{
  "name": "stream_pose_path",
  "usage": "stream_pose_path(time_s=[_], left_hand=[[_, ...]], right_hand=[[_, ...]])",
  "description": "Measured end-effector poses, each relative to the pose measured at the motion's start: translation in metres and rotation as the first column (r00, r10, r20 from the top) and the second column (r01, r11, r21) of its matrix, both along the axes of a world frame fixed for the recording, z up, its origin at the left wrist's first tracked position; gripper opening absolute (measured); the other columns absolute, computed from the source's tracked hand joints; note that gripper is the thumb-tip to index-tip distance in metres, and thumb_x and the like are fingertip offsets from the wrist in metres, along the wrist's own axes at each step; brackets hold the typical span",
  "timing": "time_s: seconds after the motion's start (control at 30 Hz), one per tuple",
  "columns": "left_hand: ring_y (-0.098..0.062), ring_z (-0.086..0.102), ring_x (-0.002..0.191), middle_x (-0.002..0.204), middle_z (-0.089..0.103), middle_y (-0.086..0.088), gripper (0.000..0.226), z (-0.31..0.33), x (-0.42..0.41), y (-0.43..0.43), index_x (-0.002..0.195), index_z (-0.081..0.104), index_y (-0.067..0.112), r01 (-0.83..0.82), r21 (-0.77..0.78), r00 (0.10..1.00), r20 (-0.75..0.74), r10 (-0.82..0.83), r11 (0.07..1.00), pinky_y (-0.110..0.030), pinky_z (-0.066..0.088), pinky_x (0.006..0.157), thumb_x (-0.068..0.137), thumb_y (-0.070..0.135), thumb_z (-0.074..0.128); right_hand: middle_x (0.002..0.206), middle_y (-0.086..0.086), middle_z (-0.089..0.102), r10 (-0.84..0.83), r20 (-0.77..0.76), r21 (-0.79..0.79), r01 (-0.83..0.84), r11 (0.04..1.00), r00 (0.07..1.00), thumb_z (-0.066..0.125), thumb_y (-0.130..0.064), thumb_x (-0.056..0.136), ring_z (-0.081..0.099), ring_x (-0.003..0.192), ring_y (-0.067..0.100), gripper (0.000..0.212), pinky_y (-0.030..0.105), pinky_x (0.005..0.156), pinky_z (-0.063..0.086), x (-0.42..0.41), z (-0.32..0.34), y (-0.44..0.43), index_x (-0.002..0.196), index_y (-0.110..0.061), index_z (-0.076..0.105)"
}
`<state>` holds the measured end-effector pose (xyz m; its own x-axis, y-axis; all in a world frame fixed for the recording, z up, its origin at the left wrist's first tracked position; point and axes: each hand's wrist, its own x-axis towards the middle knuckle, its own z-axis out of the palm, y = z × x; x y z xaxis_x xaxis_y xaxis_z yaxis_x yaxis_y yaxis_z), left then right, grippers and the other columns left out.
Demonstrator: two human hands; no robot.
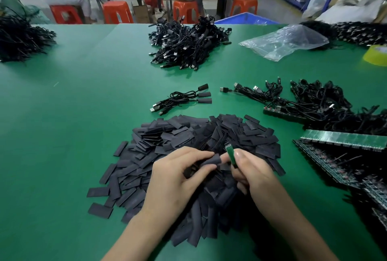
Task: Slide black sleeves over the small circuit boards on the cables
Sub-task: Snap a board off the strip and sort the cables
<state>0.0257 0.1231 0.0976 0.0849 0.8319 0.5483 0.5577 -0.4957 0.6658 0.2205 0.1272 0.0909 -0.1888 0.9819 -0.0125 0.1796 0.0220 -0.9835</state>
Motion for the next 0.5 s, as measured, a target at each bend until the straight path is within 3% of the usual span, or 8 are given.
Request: stream_pose_path(time_s=[0.13, 0.27, 0.5], left_hand=[[-0.003, 0.071, 0.094, 0.099, 0.075, 0.015, 0.020, 0.001, -0.006, 0.002, 0.102, 0.082, 0.021, -0.010, -0.044, 0.997, 0.077, 0.014, 0.999, -0.015, 0.050, 0.086, 0.083, 0.024, 0.085], [-0.006, 0.071, 0.095, 0.099, 0.075, 0.014, 0.019, 0.000, -0.009, 0.003, 0.101, 0.083, 0.022, -0.004, -0.059, 0.996, 0.093, 0.009, 0.998, -0.015, 0.050, 0.086, 0.082, 0.022, 0.084], [-0.005, 0.072, 0.095, 0.100, 0.075, 0.014, 0.018, -0.004, -0.011, 0.006, 0.100, 0.083, 0.021, 0.025, -0.058, 0.997, 0.076, -0.021, 0.998, -0.014, 0.050, 0.086, 0.082, 0.021, 0.083]], right_hand=[[0.062, -0.012, 0.045, 0.007, 0.061, 0.070, -0.011, 0.998, 0.998, 0.043, -0.058, 0.091, 0.037, 0.056, 0.004, 0.036, 0.034, 0.060, 0.032, 0.005, 0.003, 0.003, 0.109, -0.035, 0.064], [0.060, -0.003, 0.056, 0.091, 0.044, 0.089, -0.095, 0.992, 0.995, 0.050, -0.043, 0.096, 0.038, 0.054, 0.008, 0.011, 0.023, 0.057, 0.034, 0.005, 0.009, 0.001, 0.094, -0.032, 0.052], [0.067, 0.008, 0.069, 0.090, 0.000, 0.071, -0.090, 0.993, 0.996, 0.058, -0.024, 0.102, 0.043, 0.053, 0.021, 0.016, 0.039, 0.055, 0.037, 0.004, 0.014, -0.001, 0.087, -0.028, 0.061]])
